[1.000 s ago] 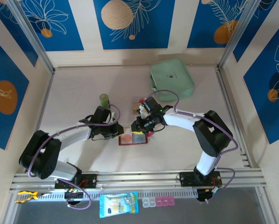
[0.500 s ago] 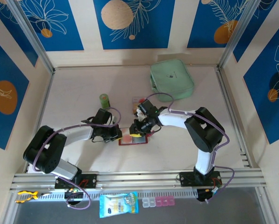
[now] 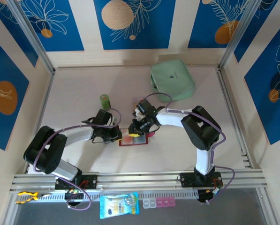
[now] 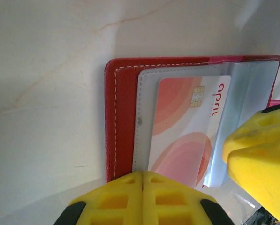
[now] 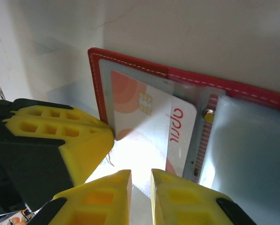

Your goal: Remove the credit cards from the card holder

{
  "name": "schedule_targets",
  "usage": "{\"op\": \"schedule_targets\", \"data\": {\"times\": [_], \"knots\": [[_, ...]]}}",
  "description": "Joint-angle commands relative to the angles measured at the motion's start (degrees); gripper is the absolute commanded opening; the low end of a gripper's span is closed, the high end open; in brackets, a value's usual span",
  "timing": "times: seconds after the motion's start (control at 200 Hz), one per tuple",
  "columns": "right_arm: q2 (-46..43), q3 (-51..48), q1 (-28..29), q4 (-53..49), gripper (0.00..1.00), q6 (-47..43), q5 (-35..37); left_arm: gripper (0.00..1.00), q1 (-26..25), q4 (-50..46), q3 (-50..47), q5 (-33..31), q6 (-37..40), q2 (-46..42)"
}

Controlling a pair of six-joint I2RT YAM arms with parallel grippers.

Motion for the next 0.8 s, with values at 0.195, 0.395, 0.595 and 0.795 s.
{"op": "schedule_targets", "data": {"times": [0.195, 0.395, 0.595, 0.795], "knots": [[3.1, 2.7, 0.7, -3.0, 0.2, -0.8, -1.3, 0.0, 0.9, -1.9, 0.1, -0.4, 1.7, 0.8], [3.2, 4.5, 1.1, -8.3, 0.21, -2.9, 3.7, 0.0, 0.9, -2.2, 0.3, -0.3, 1.9, 1.0], [3.6, 6.4, 1.2, -12.2, 0.21, -5.0, 7.1, 0.0, 1.0, -2.8, 0.5, -0.4, 2.3, 1.0], [3.1, 8.2, 1.3, -15.0, 0.21, -7.1, 8.8, 0.0, 1.1, -2.9, 0.6, -0.3, 2.4, 1.3]]}}
